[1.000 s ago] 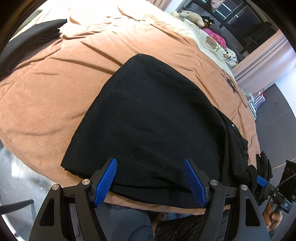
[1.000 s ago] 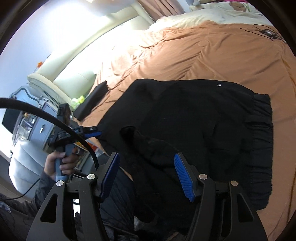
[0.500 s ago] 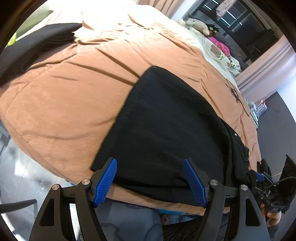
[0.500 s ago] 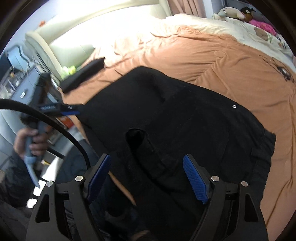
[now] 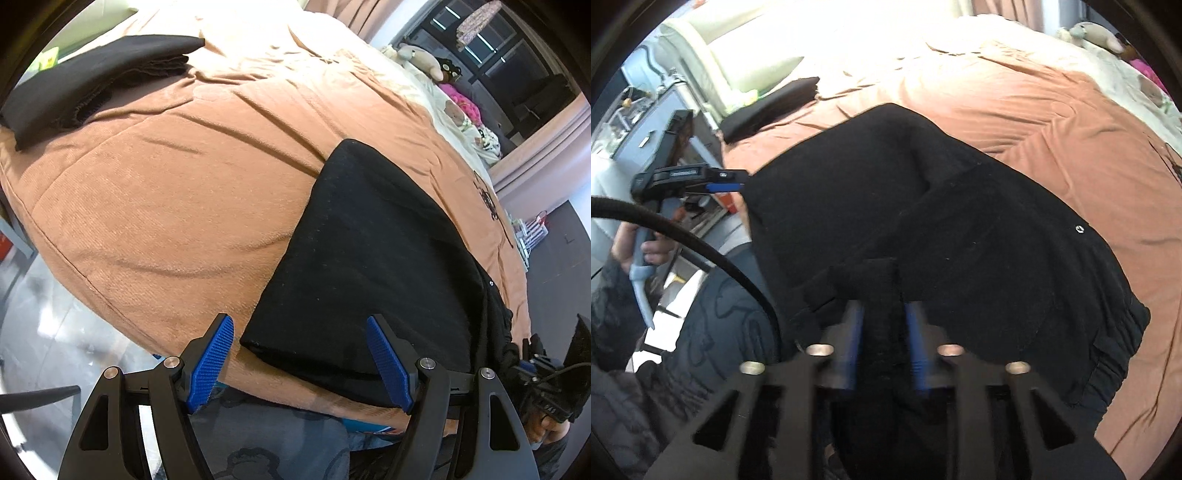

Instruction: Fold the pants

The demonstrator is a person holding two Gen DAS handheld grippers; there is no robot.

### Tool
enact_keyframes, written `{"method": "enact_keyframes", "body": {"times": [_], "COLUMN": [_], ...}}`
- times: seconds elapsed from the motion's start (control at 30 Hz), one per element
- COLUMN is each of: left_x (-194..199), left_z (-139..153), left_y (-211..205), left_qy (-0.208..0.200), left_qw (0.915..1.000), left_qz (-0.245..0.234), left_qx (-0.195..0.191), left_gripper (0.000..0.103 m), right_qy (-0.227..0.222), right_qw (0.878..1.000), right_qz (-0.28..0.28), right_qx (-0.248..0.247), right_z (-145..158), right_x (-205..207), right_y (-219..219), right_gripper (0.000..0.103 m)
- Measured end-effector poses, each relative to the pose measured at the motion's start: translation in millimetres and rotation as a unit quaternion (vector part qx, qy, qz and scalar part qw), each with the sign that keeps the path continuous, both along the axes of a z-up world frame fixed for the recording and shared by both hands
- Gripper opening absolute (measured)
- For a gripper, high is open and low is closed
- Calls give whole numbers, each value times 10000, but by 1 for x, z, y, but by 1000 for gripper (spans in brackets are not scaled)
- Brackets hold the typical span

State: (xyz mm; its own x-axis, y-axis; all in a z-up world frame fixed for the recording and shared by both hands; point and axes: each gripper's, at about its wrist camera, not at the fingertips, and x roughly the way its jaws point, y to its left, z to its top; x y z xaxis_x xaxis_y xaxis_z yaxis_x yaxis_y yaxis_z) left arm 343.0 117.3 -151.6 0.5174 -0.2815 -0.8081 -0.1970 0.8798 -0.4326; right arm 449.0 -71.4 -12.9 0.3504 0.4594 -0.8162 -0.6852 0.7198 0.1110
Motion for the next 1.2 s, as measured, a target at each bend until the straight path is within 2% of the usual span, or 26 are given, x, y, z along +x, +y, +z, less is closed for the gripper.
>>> {"method": "enact_keyframes", "body": {"times": [0.1,0.23,0.33,0.43,0.53,0.63,0.9,0.93,1.0,1.07,1.2], "left_x": [2,6,8,10,11,10,10,10,10,9,8], "left_z": [0,-1,-2,-7,-10,-11,-12,-13,-14,-14,-16], "left_y": [1,2,4,5,5,5,13,13,13,13,13], "left_qy": [-7,-13,-11,38,78,107,155,172,186,175,216], "left_qw": [10000,10000,10000,10000,9999,9999,9997,9997,9997,9997,9996], "left_qz": [12,27,39,70,63,50,143,143,155,153,160], "left_qx": [10,54,75,43,38,45,87,89,89,84,85], "left_gripper": [76,76,76,76,76,76,76,76,76,76,76], "right_qy": [-200,-476,-760,-1017,-986,-794,-636,-683,-690,-582,-412], "right_qw": [9996,9958,9883,9758,9656,9576,9406,9398,9391,9296,9279], "right_qz": [-89,-563,-1109,-1781,-2268,-2643,-3256,-3245,-3297,-3598,-3553], "right_qx": [196,548,727,757,810,824,723,822,677,548,1048], "right_z": [18,47,67,80,78,63,37,34,26,20,33], "right_x": [-4,-6,-14,-15,-11,-3,22,28,42,46,30], "right_y": [-12,-43,-77,-111,-135,-153,-161,-163,-163,-171,-182], "right_gripper": [8,6,5,3,3,3,3,4,15,15,15]}}
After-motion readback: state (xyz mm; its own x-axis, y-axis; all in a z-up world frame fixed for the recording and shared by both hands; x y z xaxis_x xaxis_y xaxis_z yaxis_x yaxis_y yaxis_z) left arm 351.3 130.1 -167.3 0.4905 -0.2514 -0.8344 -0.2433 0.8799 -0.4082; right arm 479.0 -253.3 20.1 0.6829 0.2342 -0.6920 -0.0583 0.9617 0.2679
